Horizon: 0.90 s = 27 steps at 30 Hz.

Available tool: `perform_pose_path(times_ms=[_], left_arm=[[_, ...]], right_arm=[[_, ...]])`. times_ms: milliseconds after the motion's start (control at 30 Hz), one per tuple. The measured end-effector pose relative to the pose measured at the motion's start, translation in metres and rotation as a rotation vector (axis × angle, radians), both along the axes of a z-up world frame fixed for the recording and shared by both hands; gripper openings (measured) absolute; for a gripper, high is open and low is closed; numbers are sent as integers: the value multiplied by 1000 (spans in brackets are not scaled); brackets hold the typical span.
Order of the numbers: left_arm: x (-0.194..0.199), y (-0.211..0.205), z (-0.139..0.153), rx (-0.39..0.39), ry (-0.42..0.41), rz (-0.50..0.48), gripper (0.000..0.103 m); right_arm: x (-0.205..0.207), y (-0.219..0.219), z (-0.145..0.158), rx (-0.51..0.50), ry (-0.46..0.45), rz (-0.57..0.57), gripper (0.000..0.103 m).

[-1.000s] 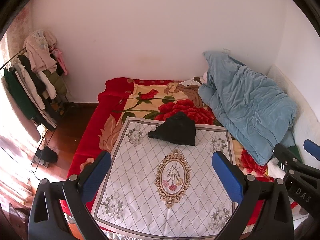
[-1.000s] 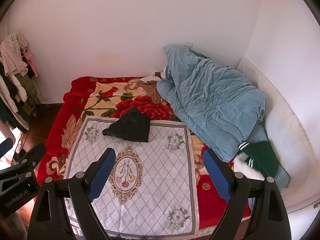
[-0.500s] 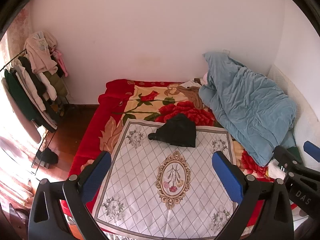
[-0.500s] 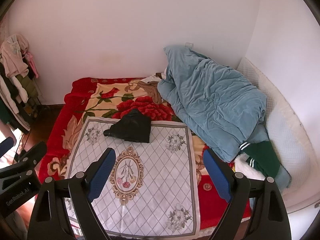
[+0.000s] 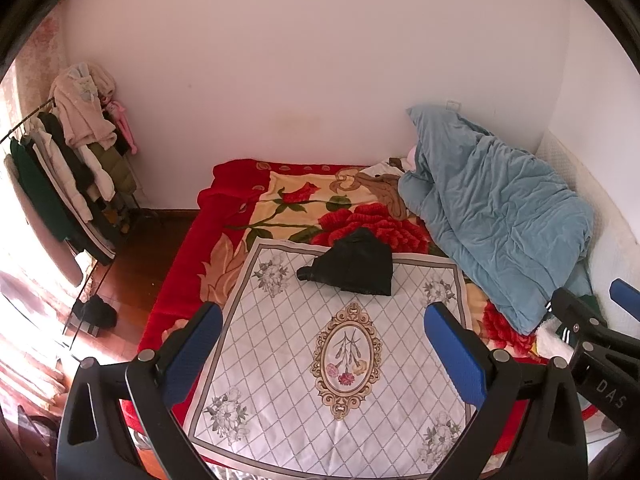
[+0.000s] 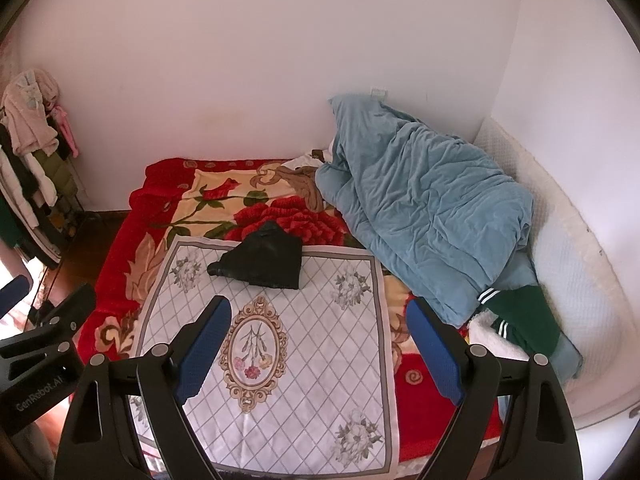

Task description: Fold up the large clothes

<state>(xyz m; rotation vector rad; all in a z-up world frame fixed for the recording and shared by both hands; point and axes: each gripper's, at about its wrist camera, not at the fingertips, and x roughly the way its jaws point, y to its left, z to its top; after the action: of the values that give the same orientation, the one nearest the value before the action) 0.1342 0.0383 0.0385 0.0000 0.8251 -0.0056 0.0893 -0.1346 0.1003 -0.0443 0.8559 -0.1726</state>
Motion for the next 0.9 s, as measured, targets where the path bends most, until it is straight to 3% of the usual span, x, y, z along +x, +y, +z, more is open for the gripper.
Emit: perform_pose_path(times_ms=[900], left_arm=[[10, -2, 11, 3, -23, 29, 103]], right_arm=[[-7, 8, 11, 1, -28, -13, 91]])
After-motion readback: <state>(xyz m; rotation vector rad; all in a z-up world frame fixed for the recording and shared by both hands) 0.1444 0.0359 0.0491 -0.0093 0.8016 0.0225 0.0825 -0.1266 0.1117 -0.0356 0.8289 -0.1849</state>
